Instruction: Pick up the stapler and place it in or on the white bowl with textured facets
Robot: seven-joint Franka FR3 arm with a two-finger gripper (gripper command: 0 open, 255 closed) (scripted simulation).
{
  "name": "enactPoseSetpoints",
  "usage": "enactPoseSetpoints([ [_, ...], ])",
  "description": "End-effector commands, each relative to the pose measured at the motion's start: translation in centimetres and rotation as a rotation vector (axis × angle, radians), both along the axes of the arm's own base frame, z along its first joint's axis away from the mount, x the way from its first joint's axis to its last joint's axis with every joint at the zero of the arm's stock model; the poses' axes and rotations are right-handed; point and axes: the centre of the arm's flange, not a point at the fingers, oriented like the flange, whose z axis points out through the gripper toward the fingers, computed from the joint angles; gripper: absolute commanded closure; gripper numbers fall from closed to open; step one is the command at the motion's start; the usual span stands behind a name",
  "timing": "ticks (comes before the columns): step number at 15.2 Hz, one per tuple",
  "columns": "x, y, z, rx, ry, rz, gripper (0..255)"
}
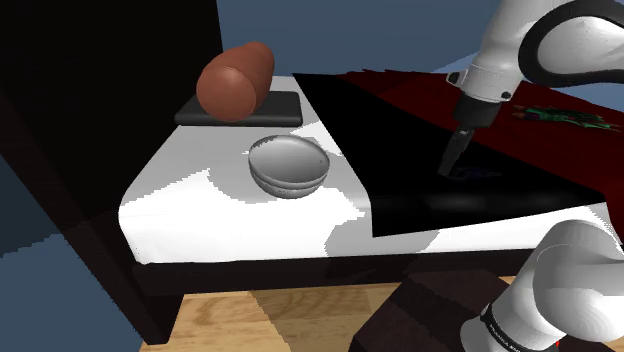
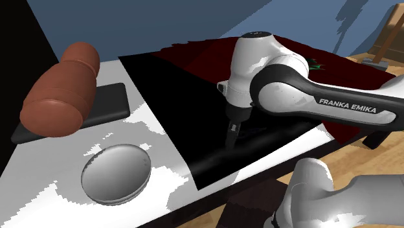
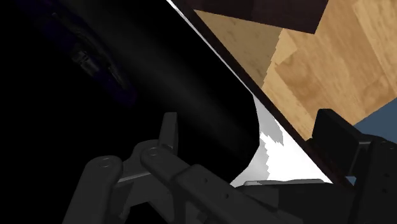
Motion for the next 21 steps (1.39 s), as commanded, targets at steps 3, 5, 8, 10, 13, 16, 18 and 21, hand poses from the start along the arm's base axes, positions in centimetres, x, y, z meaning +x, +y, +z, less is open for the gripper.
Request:
enactPoseSetpoints([
  [3,-1.9,-4.5,-1.4,-0.021,0.012,0.212,0],
  [5,-2.4,-6.9,-1.9,-0.032,0.017,0.313,0],
  [8,-2.6,-10.5,-2.5,-0.047,0.026,0.464,0],
  [10,-2.4,-12.9,-2.9,-0.057,0.031,0.563,0],
  [13,-2.4,-12.9,-4.5,-0.057,0.031,0.563,0],
  [16,-2.5,-12.9,-6.1,-0.057,0.031,0.563,0],
  [18,-2.5,-12.9,-6.9,-0.057,0.031,0.563,0],
  [21,-2.5,-12.9,-6.9,-0.057,0.031,0.563,0],
])
